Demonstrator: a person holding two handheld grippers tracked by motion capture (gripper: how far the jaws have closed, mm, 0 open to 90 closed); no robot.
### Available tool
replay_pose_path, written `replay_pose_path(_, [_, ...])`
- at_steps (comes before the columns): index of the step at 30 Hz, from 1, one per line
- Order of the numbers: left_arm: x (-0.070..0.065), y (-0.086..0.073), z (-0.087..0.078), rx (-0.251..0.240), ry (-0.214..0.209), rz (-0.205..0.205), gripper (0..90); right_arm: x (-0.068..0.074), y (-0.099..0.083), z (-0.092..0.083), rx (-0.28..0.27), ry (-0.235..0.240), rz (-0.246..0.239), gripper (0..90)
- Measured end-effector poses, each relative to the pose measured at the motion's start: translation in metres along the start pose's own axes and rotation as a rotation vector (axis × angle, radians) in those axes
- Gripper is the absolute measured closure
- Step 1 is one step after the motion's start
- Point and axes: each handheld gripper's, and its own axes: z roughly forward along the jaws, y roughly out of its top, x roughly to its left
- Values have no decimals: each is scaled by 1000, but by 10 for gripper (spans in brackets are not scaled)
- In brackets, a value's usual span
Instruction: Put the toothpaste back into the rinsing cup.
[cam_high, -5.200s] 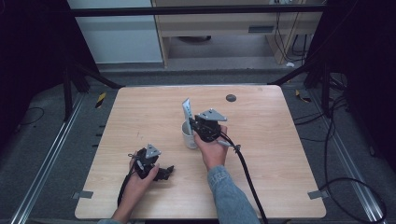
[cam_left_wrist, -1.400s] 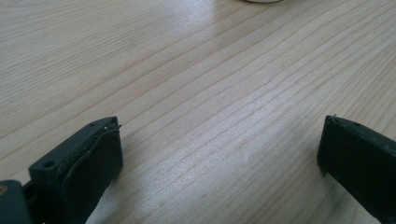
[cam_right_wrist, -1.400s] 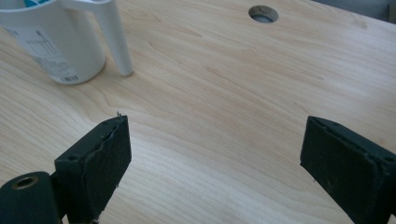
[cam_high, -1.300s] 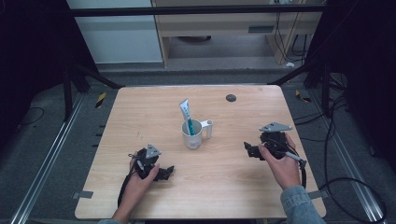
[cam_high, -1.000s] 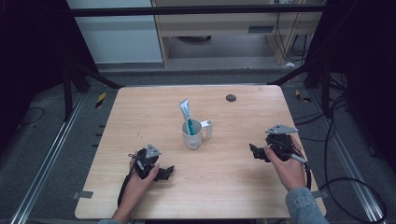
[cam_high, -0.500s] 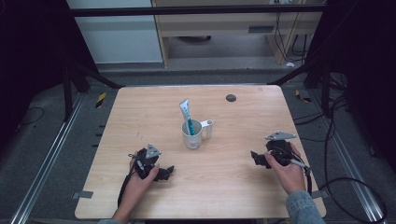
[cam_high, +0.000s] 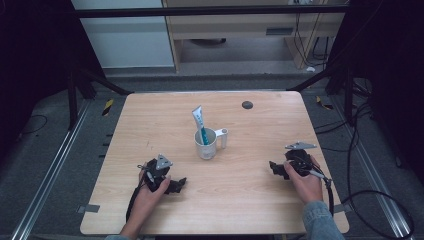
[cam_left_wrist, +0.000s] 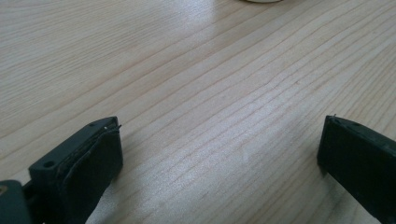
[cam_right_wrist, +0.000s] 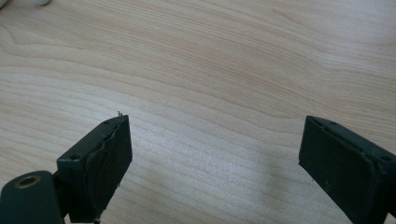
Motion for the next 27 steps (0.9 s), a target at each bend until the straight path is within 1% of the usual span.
replay_pose_path(4, [0, 0, 0, 0, 1, 0, 0, -2, -2, 7, -2, 3, 25, 97])
replay_pose_path(11, [0, 0, 0, 0, 0, 0, 0, -1, -3, 15, 0, -5, 32, 95])
replay_pose_path(12, [0, 0, 0, 0, 0, 0, 0, -1, -4, 17, 0, -16, 27, 95])
replay_pose_path(14, [0, 0, 0, 0, 0, 0, 0, 0, -4, 20, 9, -16, 28, 89])
replay_pose_path(15, [0, 0, 0, 0, 0, 0, 0, 1, -6, 22, 7, -26, 23, 79])
replay_pose_path(16, [0, 0, 0, 0, 0, 0, 0, 2, -6, 23, 2, -34, 11, 76])
replay_pose_path(20, [0, 0, 0, 0, 0, 0, 0, 3, -7, 27, -19, -45, 4, 26])
replay_pose_path(21, [0, 0, 0, 0, 0, 0, 0, 3, -8, 28, -30, -44, 6, 20])
replay_pose_path(24, [0, 0, 0, 0, 0, 0, 0, 2, -8, 28, -29, -45, 5, 11])
replay_pose_path(25, [0, 0, 0, 0, 1, 0, 0, 3, -8, 29, -28, -48, 15, 3])
replay_pose_path(27, [0, 0, 0, 0, 1, 0, 0, 1, -7, 30, -28, -53, 16, 3])
